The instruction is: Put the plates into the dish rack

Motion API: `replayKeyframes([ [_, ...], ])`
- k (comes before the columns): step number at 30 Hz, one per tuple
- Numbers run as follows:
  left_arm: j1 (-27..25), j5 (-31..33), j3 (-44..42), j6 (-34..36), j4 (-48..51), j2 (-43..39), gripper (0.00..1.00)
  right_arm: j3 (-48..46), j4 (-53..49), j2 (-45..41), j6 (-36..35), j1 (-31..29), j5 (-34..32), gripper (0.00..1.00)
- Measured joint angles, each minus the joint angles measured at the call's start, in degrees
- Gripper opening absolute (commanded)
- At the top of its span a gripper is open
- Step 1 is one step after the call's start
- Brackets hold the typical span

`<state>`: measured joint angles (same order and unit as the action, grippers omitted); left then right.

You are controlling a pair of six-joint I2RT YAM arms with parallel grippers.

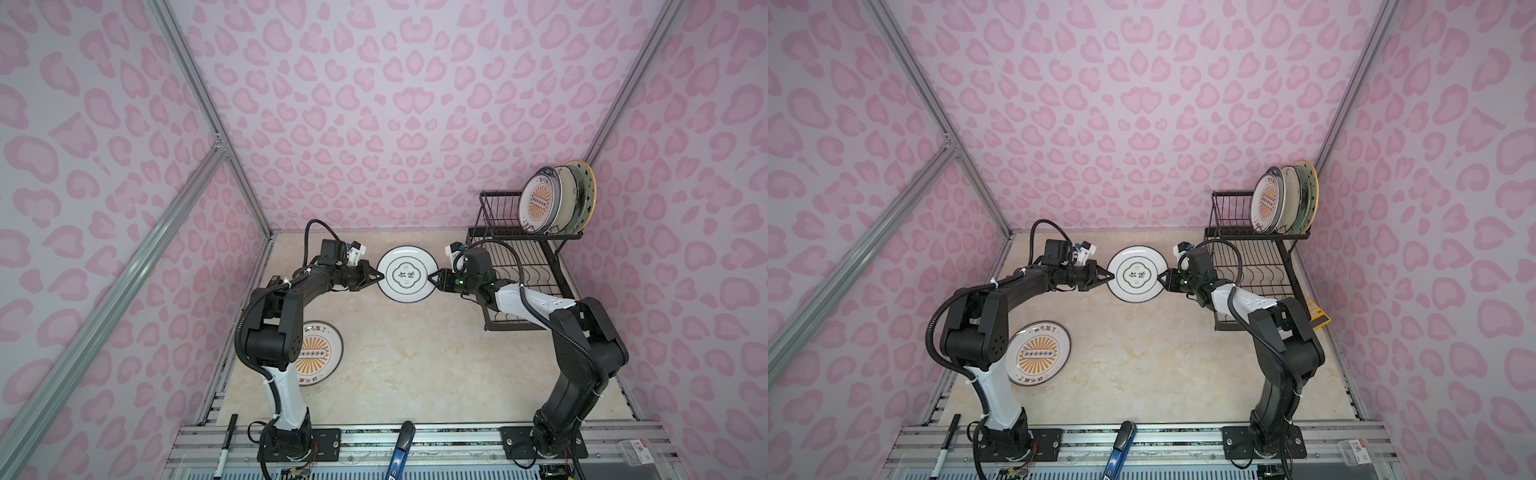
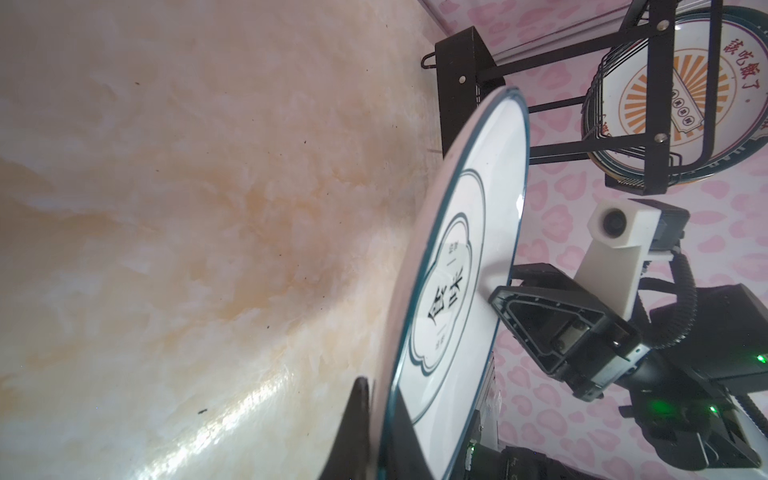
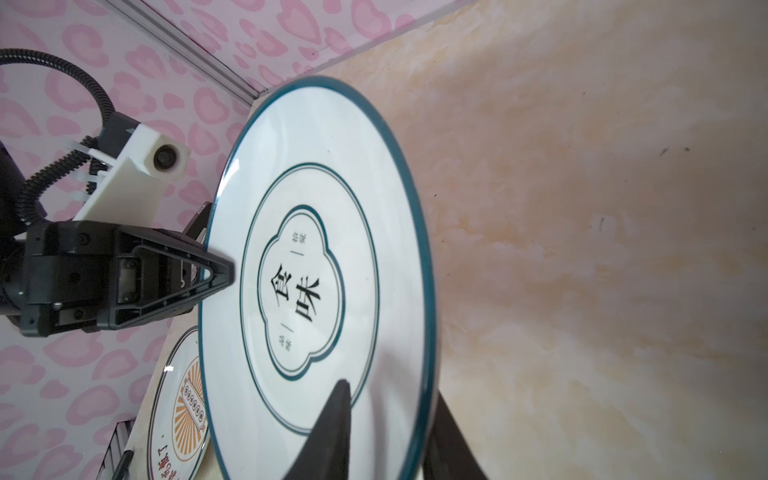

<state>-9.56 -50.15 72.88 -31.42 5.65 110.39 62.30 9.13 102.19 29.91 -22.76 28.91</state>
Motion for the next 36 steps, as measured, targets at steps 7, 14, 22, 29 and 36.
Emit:
replayKeyframes([
  [7, -0.44, -0.02, 0.00, -0.02, -0.72, 0.00, 0.03, 1.11, 0.00, 1.22, 0.90, 0.00, 0.87, 0.26],
  [14, -0.85, -0.09, 0.00, 0.07, -1.03, -0.15, 0.03, 1.55, 0.11, 1.84, 2.71, 0.13, 1.44, 0.19],
  [22, -0.85, 0.87, 0.00, 2.60, -0.96, -0.76, 0.05, 2.32, 2.80, 1.84, 7.89, 0.59, 3.04, 0.00],
  [29, -0.83, 1.81, -0.02, 2.97, -0.66, -1.44, 0.17, 2.40, 3.50, 1.84, 7.96, 0.66, 3.74, 0.00],
  [36, -1.27, 2.12, -0.04, 3.17, 0.63, -2.25, 0.28, 2.19, 5.18, 1.51, 6.78, 1.36, 5.35, 0.00],
])
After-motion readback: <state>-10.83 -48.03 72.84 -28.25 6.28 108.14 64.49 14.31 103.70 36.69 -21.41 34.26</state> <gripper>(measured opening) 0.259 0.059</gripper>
